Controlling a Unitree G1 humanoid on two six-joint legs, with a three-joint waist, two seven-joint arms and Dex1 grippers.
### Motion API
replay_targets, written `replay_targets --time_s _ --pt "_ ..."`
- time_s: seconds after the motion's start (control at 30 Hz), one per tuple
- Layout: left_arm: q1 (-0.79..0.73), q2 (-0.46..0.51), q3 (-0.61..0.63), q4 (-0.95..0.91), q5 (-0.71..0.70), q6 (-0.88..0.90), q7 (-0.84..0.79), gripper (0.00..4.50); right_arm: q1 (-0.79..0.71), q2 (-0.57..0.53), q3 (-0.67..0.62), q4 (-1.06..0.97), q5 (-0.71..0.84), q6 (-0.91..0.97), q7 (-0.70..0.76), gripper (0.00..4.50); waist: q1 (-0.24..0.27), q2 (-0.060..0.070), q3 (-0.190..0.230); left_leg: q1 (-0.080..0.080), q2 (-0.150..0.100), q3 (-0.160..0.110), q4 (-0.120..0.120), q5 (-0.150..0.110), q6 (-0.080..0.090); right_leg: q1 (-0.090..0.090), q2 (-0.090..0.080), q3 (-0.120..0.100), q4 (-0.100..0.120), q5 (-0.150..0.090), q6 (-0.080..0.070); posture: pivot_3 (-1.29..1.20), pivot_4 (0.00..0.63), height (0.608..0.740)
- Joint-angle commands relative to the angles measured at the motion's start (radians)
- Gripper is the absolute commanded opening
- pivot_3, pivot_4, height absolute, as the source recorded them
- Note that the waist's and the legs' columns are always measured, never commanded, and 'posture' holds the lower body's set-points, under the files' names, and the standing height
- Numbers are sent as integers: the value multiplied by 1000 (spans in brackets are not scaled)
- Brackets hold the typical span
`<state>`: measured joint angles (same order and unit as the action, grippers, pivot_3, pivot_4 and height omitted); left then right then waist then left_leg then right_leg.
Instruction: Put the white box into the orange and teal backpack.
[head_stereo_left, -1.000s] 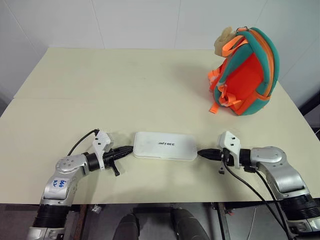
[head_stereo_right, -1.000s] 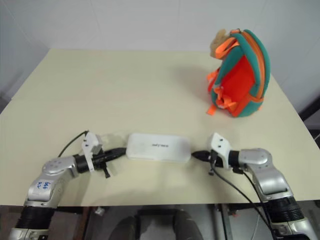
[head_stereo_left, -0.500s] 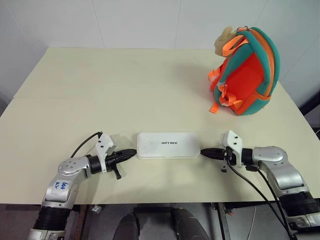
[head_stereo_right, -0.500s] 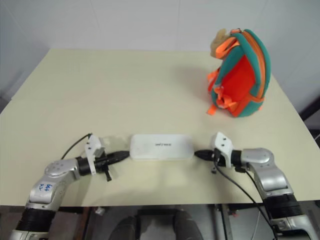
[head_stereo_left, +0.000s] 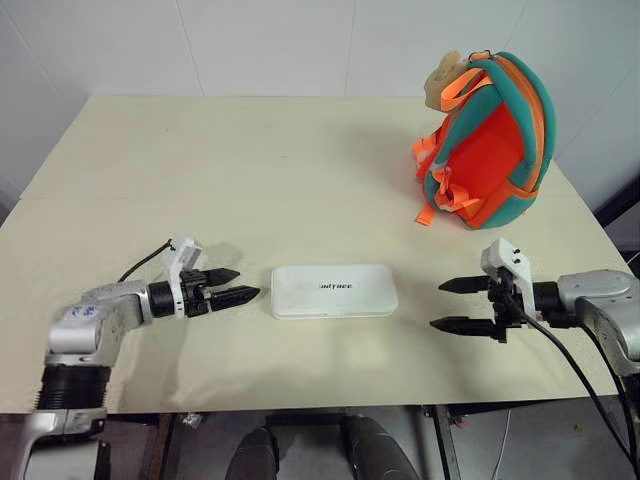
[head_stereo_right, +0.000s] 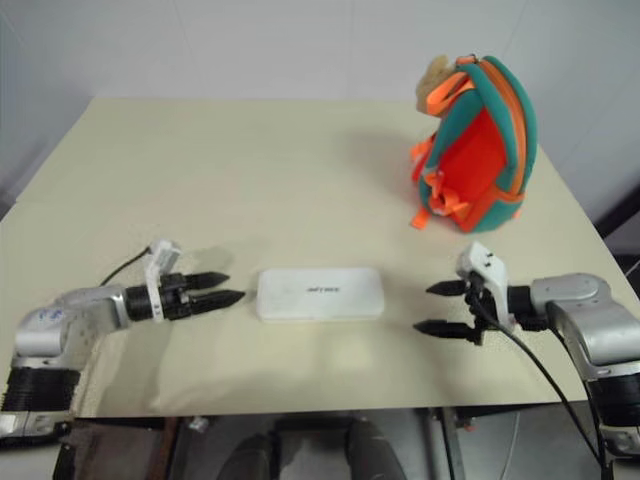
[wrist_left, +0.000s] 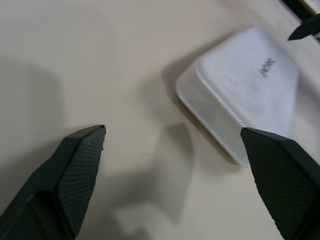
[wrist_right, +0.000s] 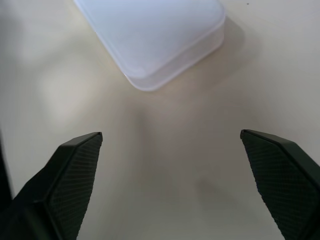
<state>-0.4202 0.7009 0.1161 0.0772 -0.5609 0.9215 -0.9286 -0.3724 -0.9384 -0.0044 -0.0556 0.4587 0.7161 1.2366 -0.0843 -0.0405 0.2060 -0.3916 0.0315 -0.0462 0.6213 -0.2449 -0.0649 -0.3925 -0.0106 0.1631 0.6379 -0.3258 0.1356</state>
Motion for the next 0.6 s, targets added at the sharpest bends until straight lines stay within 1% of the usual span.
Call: replay_targets --time_s 0.03,0.1,0.33,0.6 --pt "-37 -39 -22 -2 -52 119 17 4443 -52 17 -5 -51 41 88 -40 4500 2 0 0 0 0 0 0 0 0 0 0 0 0 0 0 0 150 740" --pt "-60 -61 -26 6 -64 157 25 4443 -67 18 22 -59 32 102 -38 4500 4 0 0 0 0 0 0 -1 0 0 0 0 0 0 0 0 150 740" --pt "-78 -153 -44 6 -69 218 94 4443 -90 85 79 -42 -3 77 -84 4500 14 0 0 -2 0 -1 1 -1 0 0 -1 -1 -1 0 0 0 150 740" --pt "-74 -182 -99 1 -65 240 95 4443 -100 117 108 -62 -3 99 -114 4500 32 0 0 -1 -1 -1 1 -1 0 1 -1 -1 -1 0 0 0 150 740"
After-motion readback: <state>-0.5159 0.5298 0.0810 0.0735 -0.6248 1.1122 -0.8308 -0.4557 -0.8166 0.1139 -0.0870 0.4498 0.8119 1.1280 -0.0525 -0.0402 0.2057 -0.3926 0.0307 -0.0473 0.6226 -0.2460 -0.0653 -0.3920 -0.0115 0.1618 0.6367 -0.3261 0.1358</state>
